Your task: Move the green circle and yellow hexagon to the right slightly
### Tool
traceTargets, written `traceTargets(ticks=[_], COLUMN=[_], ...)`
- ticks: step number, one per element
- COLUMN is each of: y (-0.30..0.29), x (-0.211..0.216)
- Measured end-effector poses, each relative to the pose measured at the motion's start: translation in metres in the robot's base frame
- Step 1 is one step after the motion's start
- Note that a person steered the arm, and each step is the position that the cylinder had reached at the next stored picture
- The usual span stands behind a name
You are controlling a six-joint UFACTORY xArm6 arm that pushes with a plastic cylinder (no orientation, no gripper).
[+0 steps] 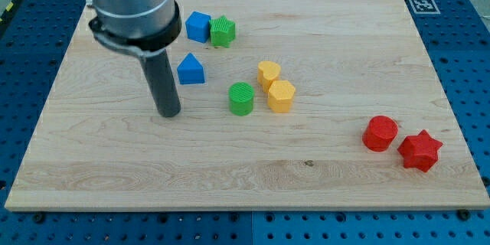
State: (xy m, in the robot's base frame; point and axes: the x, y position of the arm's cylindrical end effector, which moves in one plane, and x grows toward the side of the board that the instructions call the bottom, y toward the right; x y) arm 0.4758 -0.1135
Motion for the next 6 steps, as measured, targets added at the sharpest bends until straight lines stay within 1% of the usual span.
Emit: traceTargets(ticks=[1,4,6], y=[0.02,0.143,0.199], x=[-0.003,-0.004,-0.033])
